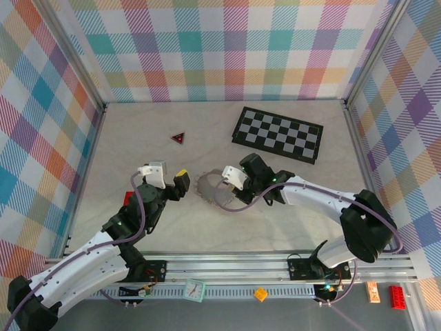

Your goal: Put the keys on the keyring

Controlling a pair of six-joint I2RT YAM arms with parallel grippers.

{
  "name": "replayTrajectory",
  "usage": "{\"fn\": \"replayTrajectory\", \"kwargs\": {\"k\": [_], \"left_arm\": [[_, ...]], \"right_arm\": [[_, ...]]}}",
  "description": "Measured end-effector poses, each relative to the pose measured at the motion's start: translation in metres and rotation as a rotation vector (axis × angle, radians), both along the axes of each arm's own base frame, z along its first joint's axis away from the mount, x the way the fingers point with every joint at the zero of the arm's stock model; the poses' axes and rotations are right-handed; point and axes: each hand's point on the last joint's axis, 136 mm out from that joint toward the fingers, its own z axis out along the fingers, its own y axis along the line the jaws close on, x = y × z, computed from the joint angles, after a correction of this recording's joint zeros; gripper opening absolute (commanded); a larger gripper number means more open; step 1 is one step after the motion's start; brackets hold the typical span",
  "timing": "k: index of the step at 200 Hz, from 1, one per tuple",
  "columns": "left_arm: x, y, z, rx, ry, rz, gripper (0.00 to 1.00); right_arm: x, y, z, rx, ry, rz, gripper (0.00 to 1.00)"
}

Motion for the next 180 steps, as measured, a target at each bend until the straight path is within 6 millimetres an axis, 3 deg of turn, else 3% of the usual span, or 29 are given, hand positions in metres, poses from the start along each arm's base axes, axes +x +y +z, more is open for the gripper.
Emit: {"fn": "replayTrajectory", "kwargs": {"k": [50,110,136,151,180], "left_arm": [[0.001,-0.001,-0.005,-0.01,0.019,0.005,0.78],[0.008,-0.007,-0.029,0.026,0.089,0.013,0.78],[0.01,-0.009,-0.037,0.047,0.112,0.013,0.79],[0.011,-0.01,-0.039,0.053,0.118,0.014,0.79],[0.015,-0.012,-0.037,0.059,0.122,0.02,0.8]], "right_arm": [[-0.006,-0.036,-0.019,-0.201,-0.003,0.002,0.03],[-0.006,-0.068,-0.041,-0.401,-0.006,-0.005,0.04],[-0.008,-0.079,-0.056,-0.473,0.011,-0.006,0.15],[-0.007,-0.087,-0.063,-0.507,0.015,-0.021,0.26],[0.001,-0.096,-0.063,-0.542,-0.009,-0.06,0.39]]}}
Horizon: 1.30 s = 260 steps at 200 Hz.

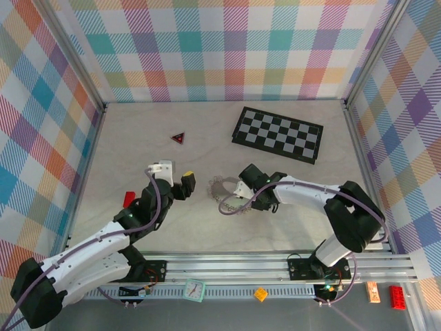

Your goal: Put the keys on the keyring

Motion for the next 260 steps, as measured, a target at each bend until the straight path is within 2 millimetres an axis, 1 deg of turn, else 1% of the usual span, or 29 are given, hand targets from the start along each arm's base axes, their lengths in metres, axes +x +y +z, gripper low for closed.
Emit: {"fn": "replayTrajectory", "kwargs": {"k": [17,30,43,61,77,88,102,119,141,162,177,197,226,241,260], "left_arm": [[0.002,-0.002,-0.001,0.006,0.006,0.0,0.8],[0.004,-0.003,-0.003,0.012,0.014,-0.001,0.8],[0.005,-0.005,-0.006,0.019,0.021,-0.002,0.8],[0.006,-0.008,-0.009,0.026,0.029,-0.013,0.81],[0.008,-0.013,-0.011,0.026,0.033,-0.026,0.81],[0.01,-0.015,-0.011,0.022,0.031,-0.031,0.81],[0.011,-0.018,-0.011,0.018,0.031,-0.037,0.81],[0.012,-0.019,-0.011,0.013,0.027,-0.037,0.81],[0.012,-0.019,-0.01,0.005,0.023,-0.035,0.8],[0.012,-0.018,-0.007,-0.005,0.017,-0.029,0.81],[0.011,-0.015,0.001,-0.02,-0.001,-0.02,0.81],[0.008,-0.009,0.01,-0.042,-0.025,-0.001,0.81],[0.003,0.0,0.017,-0.064,-0.043,0.018,0.81],[0.0,0.005,0.019,-0.068,-0.049,0.029,0.81],[-0.004,0.009,0.021,-0.069,-0.053,0.036,0.81]], "right_arm": [[0.002,-0.001,0.003,0.012,-0.01,-0.024,0.41],[0.003,0.001,0.012,0.054,-0.025,-0.049,0.42],[0.003,0.007,0.029,0.137,-0.047,-0.08,0.43],[0.002,0.019,0.06,0.295,-0.081,-0.123,0.42],[-0.003,0.032,0.085,0.442,-0.082,-0.147,0.41],[-0.008,0.042,0.096,0.53,-0.059,-0.161,0.42],[-0.016,0.051,0.101,0.604,-0.01,-0.177,0.42],[-0.023,0.056,0.099,0.643,0.05,-0.215,0.42],[-0.028,0.051,0.087,0.612,0.114,-0.301,0.41],[-0.029,0.048,0.073,0.529,0.186,-0.388,0.4],[-0.028,0.049,0.065,0.465,0.237,-0.432,0.38],[-0.026,0.049,0.049,0.36,0.279,-0.47,0.37],[-0.031,0.046,0.026,0.201,0.308,-0.471,0.34],[-0.031,0.045,0.019,0.146,0.311,-0.466,0.33],[-0.029,0.047,0.014,0.105,0.314,-0.46,0.32]]}}
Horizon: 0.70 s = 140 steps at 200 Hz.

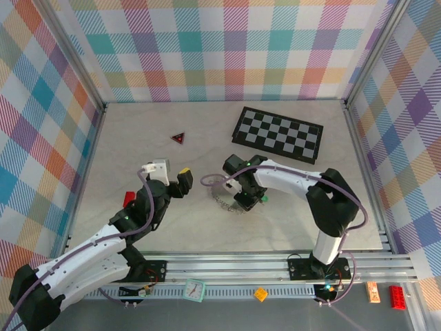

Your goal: Put the keys on the keyring

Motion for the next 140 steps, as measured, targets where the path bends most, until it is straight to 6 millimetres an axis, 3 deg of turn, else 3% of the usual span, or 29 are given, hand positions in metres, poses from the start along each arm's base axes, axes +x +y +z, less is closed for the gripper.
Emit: {"fn": "replayTrajectory", "kwargs": {"k": [83,140], "left_arm": [[-0.002,0.005,-0.003,0.008,0.001,0.016,0.81],[-0.001,0.004,-0.008,0.02,0.014,0.015,0.81]], "right_arm": [[0.007,-0.008,-0.021,-0.118,0.024,0.025,0.26],[0.009,-0.011,-0.021,-0.137,0.016,0.026,0.19]]}}
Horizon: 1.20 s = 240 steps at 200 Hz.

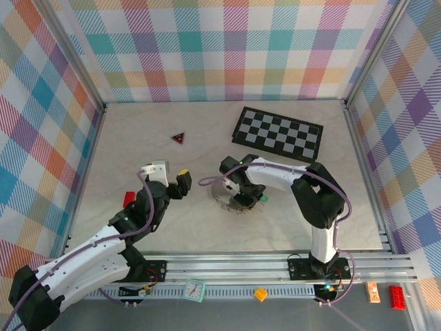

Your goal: Put the keys on the keyring

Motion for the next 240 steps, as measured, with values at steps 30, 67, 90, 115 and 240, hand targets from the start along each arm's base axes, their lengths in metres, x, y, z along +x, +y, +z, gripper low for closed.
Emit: {"fn": "replayTrajectory", "kwargs": {"k": [30,67,90,115,240], "left_arm": [[0.0,0.0,0.0,0.001,0.001,0.0,0.81],[0.0,0.0,-0.002,0.004,0.004,0.0,0.8],[0.001,-0.001,-0.003,0.007,0.008,0.0,0.8],[0.001,-0.001,-0.003,0.011,0.007,-0.001,0.8],[-0.007,-0.055,0.035,0.18,-0.068,-0.353,0.61]], "right_arm": [[0.001,-0.001,0.0,-0.004,-0.004,0.008,0.14],[0.0,-0.002,-0.001,-0.013,0.002,0.015,0.08],[0.0,-0.002,-0.001,-0.014,0.005,0.021,0.02],[0.0,-0.002,-0.001,-0.015,0.004,0.022,0.0],[0.007,0.041,0.12,0.428,-0.255,0.118,0.0]]}}
